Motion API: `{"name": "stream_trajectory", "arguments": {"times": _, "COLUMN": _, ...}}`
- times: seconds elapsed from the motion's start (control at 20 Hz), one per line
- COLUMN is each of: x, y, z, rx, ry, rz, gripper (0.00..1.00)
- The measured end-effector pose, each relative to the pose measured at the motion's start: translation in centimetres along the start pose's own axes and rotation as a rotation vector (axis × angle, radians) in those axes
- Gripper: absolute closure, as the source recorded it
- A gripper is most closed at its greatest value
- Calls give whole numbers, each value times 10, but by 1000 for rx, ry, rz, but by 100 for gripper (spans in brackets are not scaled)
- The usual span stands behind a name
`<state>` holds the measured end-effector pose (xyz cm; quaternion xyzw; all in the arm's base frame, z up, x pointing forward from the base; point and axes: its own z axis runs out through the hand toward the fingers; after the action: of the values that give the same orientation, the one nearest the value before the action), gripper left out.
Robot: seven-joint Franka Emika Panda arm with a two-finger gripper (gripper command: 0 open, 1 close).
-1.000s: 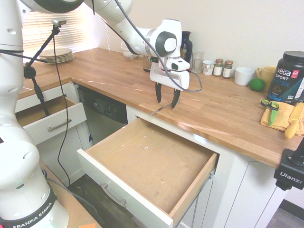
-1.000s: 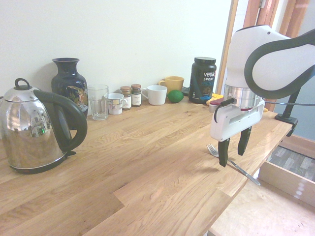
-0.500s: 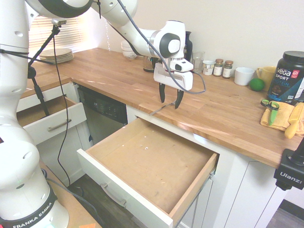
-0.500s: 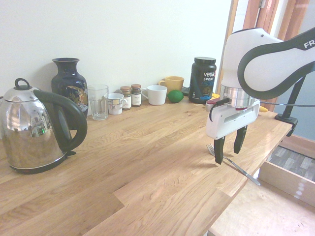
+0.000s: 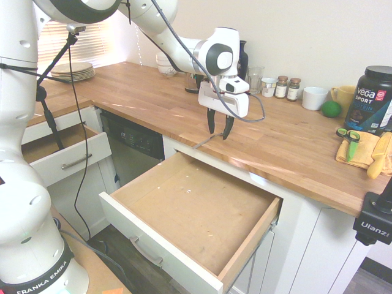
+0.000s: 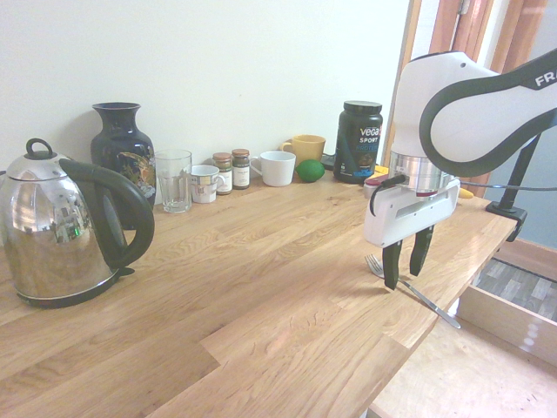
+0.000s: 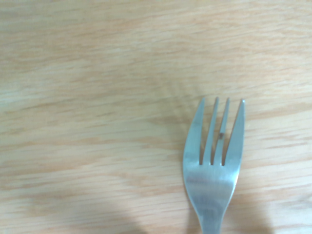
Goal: Put fork in the drawer
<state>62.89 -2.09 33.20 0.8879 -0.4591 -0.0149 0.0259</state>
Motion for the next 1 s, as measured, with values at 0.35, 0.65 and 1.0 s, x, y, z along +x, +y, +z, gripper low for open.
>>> {"name": "stream_trajectory", "arguments": {"times": 0.35, "x": -5, "y": -4, "z": 1, "rx": -1, "ry": -2, "rz": -10, "gripper": 100}}
{"name": "stream_trajectory", "arguments": {"times": 0.65, "x": -5, "y": -4, "z": 3, "rx": -3, "ry": -3, "rz": -9, "gripper": 100}}
{"name": "stream_trajectory", "arguments": {"times": 1.0, "x": -6, "y": -5, "z": 4, "rx": -1, "ry": -3, "rz": -9, "gripper": 100}}
